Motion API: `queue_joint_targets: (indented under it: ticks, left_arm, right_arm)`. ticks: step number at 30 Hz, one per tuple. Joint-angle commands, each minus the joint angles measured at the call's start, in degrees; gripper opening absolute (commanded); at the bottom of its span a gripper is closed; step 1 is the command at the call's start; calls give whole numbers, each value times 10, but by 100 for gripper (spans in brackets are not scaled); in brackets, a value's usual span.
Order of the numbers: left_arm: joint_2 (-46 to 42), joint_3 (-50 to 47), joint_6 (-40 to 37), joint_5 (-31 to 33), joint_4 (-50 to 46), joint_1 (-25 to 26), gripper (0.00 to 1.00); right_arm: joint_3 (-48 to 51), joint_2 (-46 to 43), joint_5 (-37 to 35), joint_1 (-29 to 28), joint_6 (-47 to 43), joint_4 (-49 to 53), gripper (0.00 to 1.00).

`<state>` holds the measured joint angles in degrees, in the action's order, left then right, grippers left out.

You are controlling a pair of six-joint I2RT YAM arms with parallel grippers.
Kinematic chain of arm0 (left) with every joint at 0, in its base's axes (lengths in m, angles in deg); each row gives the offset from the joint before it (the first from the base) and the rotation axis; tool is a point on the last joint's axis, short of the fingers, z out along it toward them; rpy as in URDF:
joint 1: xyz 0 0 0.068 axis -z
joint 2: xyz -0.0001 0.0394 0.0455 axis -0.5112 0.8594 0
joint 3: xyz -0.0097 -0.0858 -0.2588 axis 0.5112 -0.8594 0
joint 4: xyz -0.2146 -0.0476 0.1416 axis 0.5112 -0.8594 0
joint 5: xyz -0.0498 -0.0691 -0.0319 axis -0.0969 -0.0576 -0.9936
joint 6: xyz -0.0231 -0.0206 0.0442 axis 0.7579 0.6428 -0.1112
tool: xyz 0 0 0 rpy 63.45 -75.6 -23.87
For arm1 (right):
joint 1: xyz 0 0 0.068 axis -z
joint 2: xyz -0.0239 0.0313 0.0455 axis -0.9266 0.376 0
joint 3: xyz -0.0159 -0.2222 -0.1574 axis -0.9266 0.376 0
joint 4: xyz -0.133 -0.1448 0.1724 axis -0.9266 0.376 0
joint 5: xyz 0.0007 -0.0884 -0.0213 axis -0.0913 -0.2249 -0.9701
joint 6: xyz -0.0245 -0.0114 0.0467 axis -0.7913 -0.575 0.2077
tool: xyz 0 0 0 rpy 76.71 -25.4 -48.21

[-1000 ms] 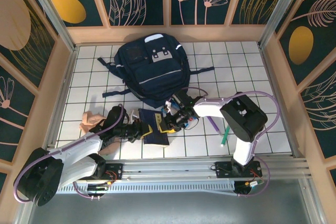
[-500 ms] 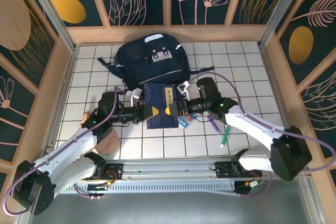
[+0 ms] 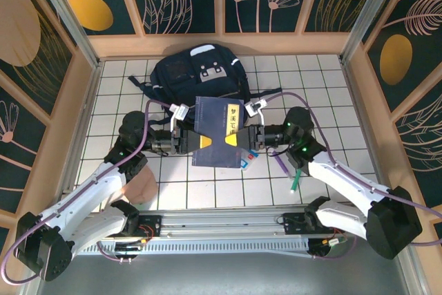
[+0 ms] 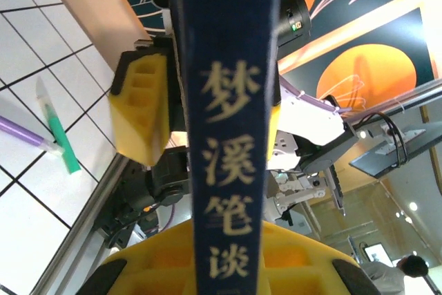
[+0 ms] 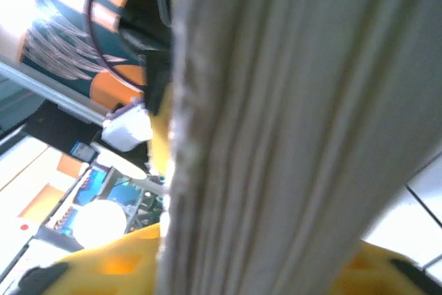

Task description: Pack books, pencil case, and school supplies into a backpack

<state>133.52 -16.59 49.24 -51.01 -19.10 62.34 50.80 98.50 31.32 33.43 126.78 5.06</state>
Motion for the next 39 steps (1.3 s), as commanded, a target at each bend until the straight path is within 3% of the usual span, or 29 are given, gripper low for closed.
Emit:
queue_joint_targets:
  ticks: [1, 2, 4, 6, 8, 9, 11, 14, 16, 18, 21, 26, 29, 37, 39]
  left_arm:
    - [3, 27, -53, -21, 3, 1, 0]
    - [5, 29, -66, -9, -11, 1, 1]
    - [8, 37, -100, 17, -41, 1, 23]
    - [8, 51, -142, 57, -82, 0, 66]
    - [8, 83, -231, 120, -162, -1, 92]
    - [5, 95, -277, 153, -190, -1, 99]
    - [-1, 105, -362, 253, -231, 0, 99]
    - [15, 86, -462, 355, -190, -1, 99]
    - [58, 95, -580, 337, -184, 1, 88]
    - [121, 128, -667, 367, -207, 4, 82]
    - [212, 184, -756, 466, -237, 10, 81]
    - [339, 250, -908, 561, -278, 36, 81]
    - [404, 288, -909, 613, -292, 48, 78]
    - [479, 319, -921, 601, -309, 48, 73]
    - [502, 333, -917, 615, -311, 49, 67]
  right_arm:
    - [2, 1, 32, 3, 120, -178, 14]
    - [-1, 2, 32, 6, 127, -179, 3]
    - [-7, 1, 30, 15, 122, -148, 0]
    - [-17, 0, 35, 27, 91, -76, 0]
    - [-48, -4, 34, 56, -6, 77, 0]
    - [-65, -7, 28, 71, -55, 162, 0]
    - [-121, -1, 5, 118, -191, 352, 0]
    - [-192, 32, -46, 199, -336, 556, 0]
    - [-226, 58, -89, 251, -387, 634, 0]
    - [-236, 69, -120, 296, -395, 649, 0]
    - [-221, 67, -119, 351, -370, 607, 0]
    - [-224, 79, -141, 401, -376, 610, 0]
    - [-222, 78, -162, 402, -383, 617, 0]
    - [-193, 59, -169, 404, -372, 606, 0]
    - [-189, 56, -169, 403, -369, 605, 0]
